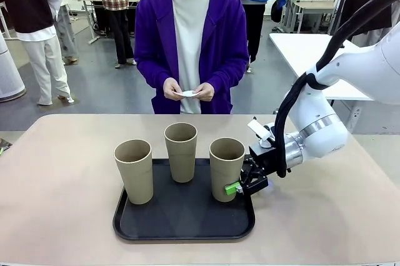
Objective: Place coasters on the table and set cups on them.
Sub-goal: Pick up one Reusable plastic cup and place it on a coaster set by the human.
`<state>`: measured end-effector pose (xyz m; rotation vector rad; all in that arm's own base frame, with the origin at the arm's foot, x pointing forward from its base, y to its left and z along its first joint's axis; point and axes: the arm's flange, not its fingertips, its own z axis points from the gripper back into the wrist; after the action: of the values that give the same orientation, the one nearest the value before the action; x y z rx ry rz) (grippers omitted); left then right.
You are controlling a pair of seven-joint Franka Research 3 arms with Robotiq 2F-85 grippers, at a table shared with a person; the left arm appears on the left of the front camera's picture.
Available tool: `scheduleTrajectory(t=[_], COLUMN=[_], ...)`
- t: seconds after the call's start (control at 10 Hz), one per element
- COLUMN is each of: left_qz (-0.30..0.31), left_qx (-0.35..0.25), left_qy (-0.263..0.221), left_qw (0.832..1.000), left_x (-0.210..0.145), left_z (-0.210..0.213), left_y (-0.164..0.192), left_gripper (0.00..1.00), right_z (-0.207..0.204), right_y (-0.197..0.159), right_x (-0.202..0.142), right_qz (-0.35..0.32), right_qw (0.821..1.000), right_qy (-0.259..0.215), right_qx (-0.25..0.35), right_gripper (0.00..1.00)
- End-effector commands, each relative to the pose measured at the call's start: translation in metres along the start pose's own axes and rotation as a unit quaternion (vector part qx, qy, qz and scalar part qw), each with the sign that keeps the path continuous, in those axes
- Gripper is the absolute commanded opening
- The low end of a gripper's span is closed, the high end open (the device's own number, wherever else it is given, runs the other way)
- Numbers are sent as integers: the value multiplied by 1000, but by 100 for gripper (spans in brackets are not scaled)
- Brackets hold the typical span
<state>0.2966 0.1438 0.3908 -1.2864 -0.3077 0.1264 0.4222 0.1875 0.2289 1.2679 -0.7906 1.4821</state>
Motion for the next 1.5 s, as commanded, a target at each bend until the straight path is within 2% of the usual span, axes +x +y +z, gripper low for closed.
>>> scheduleTrajectory(t=[0.0,0.1,0.3,0.4,0.8,1.0,1.2,1.4], left_qz=[-7,-7,-7,-7,-7,-7,-7,-7], left_qx=[-7,-7,-7,-7,-7,-7,-7,-7], left_qy=[-3,-3,-3,-3,-3,-3,-3,-3], left_qw=[1000,1000,1000,1000,1000,1000,1000,1000], left_x=[0,0,0,0,0,0,0,0], left_z=[1,1,1,1,1,1,1,1], left_y=[0,0,0,0,0,0,0,0], left_gripper=[100,100,100,100,100,100,100,100], right_z=[-3,-1,5,9,51,64,70,72], right_y=[-5,-4,5,19,73,81,83,80], right_x=[-2,-1,6,22,127,171,191,188], right_qz=[2,2,4,4,-9,-10,-12,-31], right_qw=[1000,1000,1000,999,994,992,989,985], right_qy=[-8,-9,-9,-13,-5,-5,2,14], right_qx=[-3,-10,-22,-36,-112,-127,-151,-170], right_gripper=[41,0,0,0,0,0,0,0])
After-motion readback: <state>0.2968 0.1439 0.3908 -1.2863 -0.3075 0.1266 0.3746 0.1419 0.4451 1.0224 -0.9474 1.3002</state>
